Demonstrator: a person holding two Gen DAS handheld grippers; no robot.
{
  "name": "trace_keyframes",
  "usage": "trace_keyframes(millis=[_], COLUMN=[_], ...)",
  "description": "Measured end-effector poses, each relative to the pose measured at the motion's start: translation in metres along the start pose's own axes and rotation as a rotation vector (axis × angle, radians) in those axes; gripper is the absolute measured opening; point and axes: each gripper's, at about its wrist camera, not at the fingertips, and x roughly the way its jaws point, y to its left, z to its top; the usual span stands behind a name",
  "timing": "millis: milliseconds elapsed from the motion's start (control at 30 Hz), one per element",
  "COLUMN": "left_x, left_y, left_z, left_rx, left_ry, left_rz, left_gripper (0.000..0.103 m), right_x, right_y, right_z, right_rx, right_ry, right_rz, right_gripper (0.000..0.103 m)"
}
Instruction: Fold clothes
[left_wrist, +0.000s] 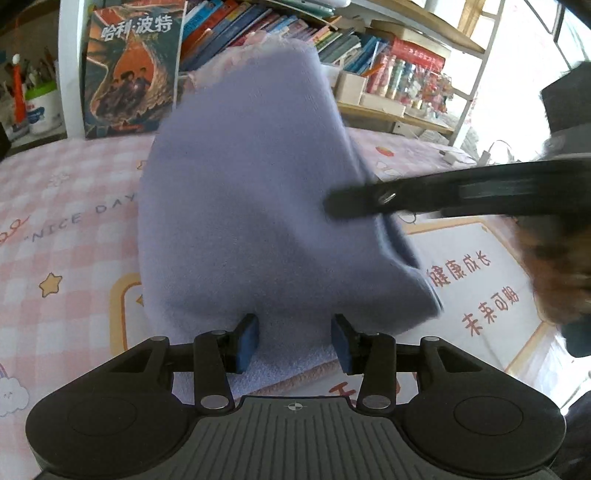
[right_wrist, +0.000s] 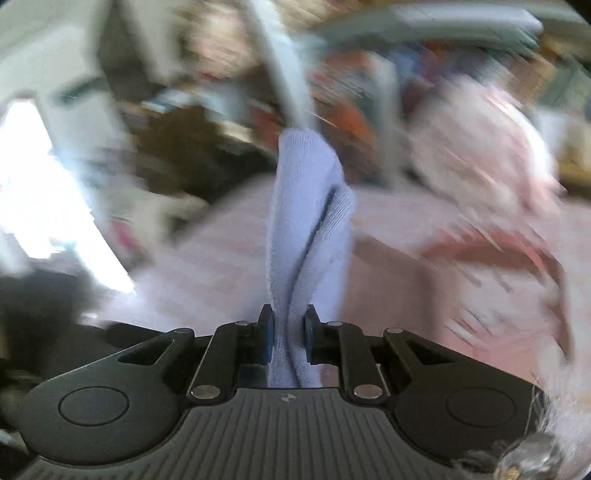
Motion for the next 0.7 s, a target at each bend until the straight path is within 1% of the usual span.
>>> trace_keyframes(millis=[33, 67, 133, 200, 233, 333, 400, 467, 533, 567, 600, 633, 667, 700], left_x=[0.0, 0.0, 0.0, -0.004, -0.009, -0.029, -0.04, -0.044, -0.039, -0.036, -0.031, -0.025, -0.018, -0.013], left_y=[-0.001, -0.001, -0.001, 0.0, 0.001, 0.007, 0.015, 0.025, 0.03, 0.033, 0.033, 0.032, 0.031, 0.03], left_z=[0.0, 0.001, 0.001, 0.002, 0.003, 0.009, 0.014, 0.022, 0.028, 0.031, 0.032, 0.032, 0.032, 0.031], left_rx=[0.004, 0.008, 0.008, -0.004, -0.012, -0.046, -0.079, -0.116, -0.129, -0.133, -0.126, -0.111, -0.096, -0.077], left_ry=[0.001, 0.002, 0.001, -0.009, -0.024, -0.099, -0.154, -0.189, -0.194, -0.194, -0.183, -0.165, -0.147, -0.135], left_rz=[0.002, 0.003, 0.003, 0.001, 0.002, 0.012, 0.024, 0.047, 0.066, 0.075, 0.083, 0.093, 0.102, 0.117], left_gripper=[0.044, 0.044, 0.044, 0.044, 0.044, 0.044, 0.044, 0.044, 0.042, 0.041, 0.04, 0.039, 0.039, 0.039], right_x=[0.009, 0.018, 0.026, 0.022, 0.02, 0.013, 0.008, 0.008, 0.016, 0.022, 0.028, 0.035, 0.036, 0.03], right_y=[-0.011, -0.021, -0.034, -0.03, -0.027, -0.018, -0.013, -0.009, -0.009, -0.01, -0.012, -0.014, -0.013, -0.008], right_z=[0.0, 0.001, 0.005, 0.009, 0.011, 0.017, 0.021, 0.022, 0.022, 0.021, 0.019, 0.017, 0.017, 0.017], right_rx=[0.055, 0.107, 0.172, 0.14, 0.12, 0.071, 0.041, 0.026, 0.051, 0.069, 0.081, 0.088, 0.081, 0.051], right_ry=[0.037, 0.071, 0.108, 0.095, 0.087, 0.051, 0.022, 0.022, 0.066, 0.096, 0.127, 0.157, 0.159, 0.121], right_rz=[-0.084, -0.156, -0.178, -0.18, -0.188, -0.216, -0.211, -0.183, -0.152, -0.154, -0.164, -0.174, -0.176, -0.174], right_gripper=[0.016, 0.02, 0.03, 0.035, 0.039, 0.04, 0.044, 0.045, 0.043, 0.038, 0.033, 0.016, 0.011, 0.011])
